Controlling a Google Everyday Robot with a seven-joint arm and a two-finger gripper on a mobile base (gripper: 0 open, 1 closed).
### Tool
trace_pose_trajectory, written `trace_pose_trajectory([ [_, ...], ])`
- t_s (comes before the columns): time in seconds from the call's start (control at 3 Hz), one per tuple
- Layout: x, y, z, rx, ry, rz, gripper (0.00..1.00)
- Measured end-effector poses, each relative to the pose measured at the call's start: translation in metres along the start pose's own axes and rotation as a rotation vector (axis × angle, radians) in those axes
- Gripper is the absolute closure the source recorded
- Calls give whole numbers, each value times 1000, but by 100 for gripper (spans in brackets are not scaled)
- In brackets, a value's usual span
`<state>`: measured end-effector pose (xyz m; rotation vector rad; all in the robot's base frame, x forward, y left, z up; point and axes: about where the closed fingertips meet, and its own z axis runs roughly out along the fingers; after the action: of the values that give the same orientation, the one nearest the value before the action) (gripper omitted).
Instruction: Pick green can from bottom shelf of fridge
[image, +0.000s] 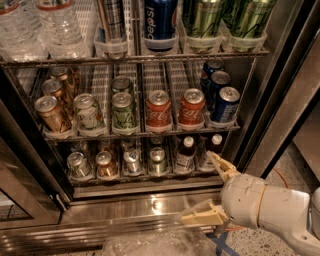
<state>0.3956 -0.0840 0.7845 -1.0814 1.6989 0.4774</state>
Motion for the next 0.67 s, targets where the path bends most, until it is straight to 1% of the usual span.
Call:
trace_pose_trajectory([
  [0.33,5,0,5,-7,-8,0,0],
  [0.67,34,3,23,24,-32,38,0],
])
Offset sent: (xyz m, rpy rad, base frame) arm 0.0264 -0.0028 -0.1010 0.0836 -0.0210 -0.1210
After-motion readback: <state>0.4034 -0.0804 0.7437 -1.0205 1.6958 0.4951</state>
